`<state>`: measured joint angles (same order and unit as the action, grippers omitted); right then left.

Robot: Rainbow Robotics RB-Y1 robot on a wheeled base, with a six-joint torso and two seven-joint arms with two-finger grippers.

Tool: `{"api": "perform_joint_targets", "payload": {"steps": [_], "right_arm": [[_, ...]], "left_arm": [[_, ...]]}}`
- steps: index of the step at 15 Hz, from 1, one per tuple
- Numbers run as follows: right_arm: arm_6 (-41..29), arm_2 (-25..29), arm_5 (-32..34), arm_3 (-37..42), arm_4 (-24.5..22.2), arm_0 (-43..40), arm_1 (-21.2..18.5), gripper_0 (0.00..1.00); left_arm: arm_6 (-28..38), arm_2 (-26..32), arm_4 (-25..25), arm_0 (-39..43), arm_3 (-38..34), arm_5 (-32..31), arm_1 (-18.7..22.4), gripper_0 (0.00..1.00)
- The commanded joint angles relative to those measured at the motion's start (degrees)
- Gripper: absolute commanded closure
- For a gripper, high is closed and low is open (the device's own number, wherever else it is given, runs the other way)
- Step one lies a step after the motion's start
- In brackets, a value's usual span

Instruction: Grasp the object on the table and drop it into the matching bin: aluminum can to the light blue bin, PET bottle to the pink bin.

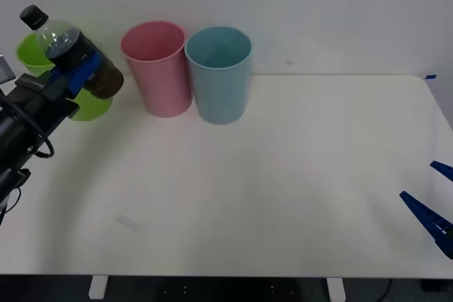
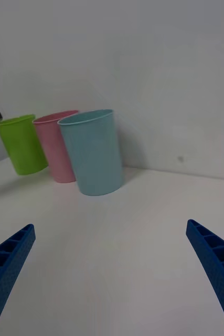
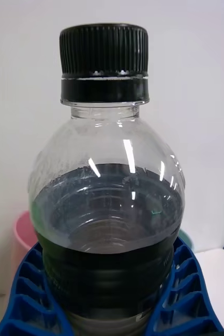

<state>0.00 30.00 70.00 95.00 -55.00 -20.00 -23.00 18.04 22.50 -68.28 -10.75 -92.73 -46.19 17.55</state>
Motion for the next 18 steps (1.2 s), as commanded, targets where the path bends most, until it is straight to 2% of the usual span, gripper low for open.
{"api": "perform_joint_targets", "payload": {"steps": [1, 3, 9, 18], "right_arm": [[0.0, 0.0, 0.0, 0.0, 0.0, 0.0, 0.0, 0.0], [0.0, 0.0, 0.0, 0.0, 0.0, 0.0, 0.0, 0.0], [0.0, 0.0, 0.0, 0.0, 0.0, 0.0, 0.0, 0.0], [0.0, 0.0, 0.0, 0.0, 0.0, 0.0, 0.0, 0.0]], "left_arm": [[0.8, -0.2, -3.0, -3.0, 0.0, 3.0, 0.1, 0.99], [1.3, -0.4, -4.8, -5.7, 1.1, 5.2, 0.1, 0.99], [0.7, -1.0, -11.3, -16.5, 12.0, 6.8, 0.1, 0.99], [-2.3, -2.6, -20.8, -32.4, 31.3, 11.2, 0.0, 0.99]]}}
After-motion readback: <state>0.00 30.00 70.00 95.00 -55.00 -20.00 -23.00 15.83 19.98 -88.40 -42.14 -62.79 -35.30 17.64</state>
